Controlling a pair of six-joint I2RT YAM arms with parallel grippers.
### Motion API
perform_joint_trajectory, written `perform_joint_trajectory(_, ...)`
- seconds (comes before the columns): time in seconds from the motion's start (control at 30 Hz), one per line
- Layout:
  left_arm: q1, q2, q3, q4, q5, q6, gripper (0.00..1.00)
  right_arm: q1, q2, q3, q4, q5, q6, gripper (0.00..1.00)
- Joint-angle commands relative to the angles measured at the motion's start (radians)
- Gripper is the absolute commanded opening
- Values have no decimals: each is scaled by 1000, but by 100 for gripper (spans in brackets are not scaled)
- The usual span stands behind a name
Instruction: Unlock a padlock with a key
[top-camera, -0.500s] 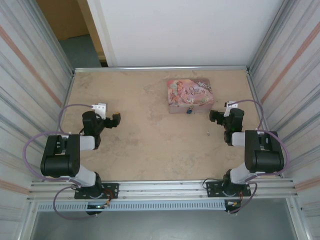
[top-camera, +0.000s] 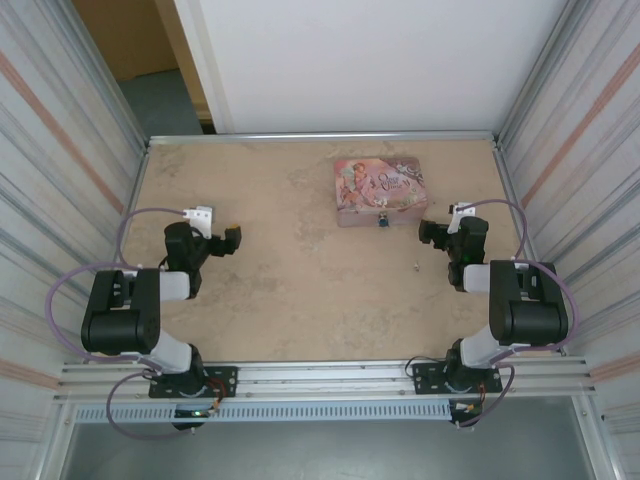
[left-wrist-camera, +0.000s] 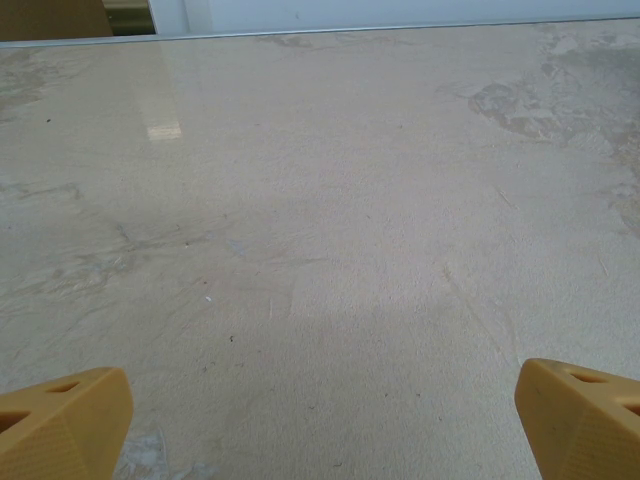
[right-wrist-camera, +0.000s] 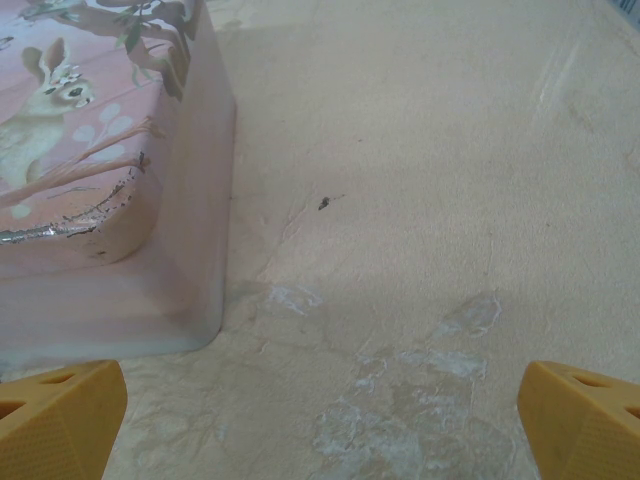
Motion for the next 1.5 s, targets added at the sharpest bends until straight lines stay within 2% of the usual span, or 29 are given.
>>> perform_joint_trajectory(0.0, 2, 6, 4, 27, 12, 21, 99, 4, -3, 19, -6, 8, 22, 99)
perform_joint_trajectory(0.4, 2, 6, 6, 24, 9, 21, 99, 2, -4, 20, -7, 5, 23, 99)
perform_joint_trajectory(0.57, -2, 6, 13, 12, -60, -2, 99, -1, -5, 19, -5, 3, 24, 99)
perform_joint_trajectory(0.73, 1, -14, 7, 18, -50, -3, 99, -13, -28, 12, -9, 0, 43, 98)
perform_joint_trajectory(0.8, 1, -67, 13, -37, -50, -2, 99, -28, -68, 21, -60, -12, 54, 97)
perform_joint_trajectory(0.97, -13, -244, 15, -171, -136, -25, 99, -55, -209, 40, -199, -10, 98, 98)
perform_joint_trajectory(1.03, -16, -323, 29, -234, -155, -80, 99, -63, -257, 66, -290, -11, 124, 99)
perform_joint_trajectory(1.13, -14, -409, 108, -421, -152, -222, 99, -71, -329, 115, -438, -12, 164, 99)
perform_joint_trajectory(1.27, -2, -448, 229, -640, -60, -348, 99, -98, -408, 167, -612, -69, 218, 99)
perform_joint_trajectory(1.47, -64, -458, 256, -659, 36, -478, 99, -199, -465, 235, -797, -245, 335, 99)
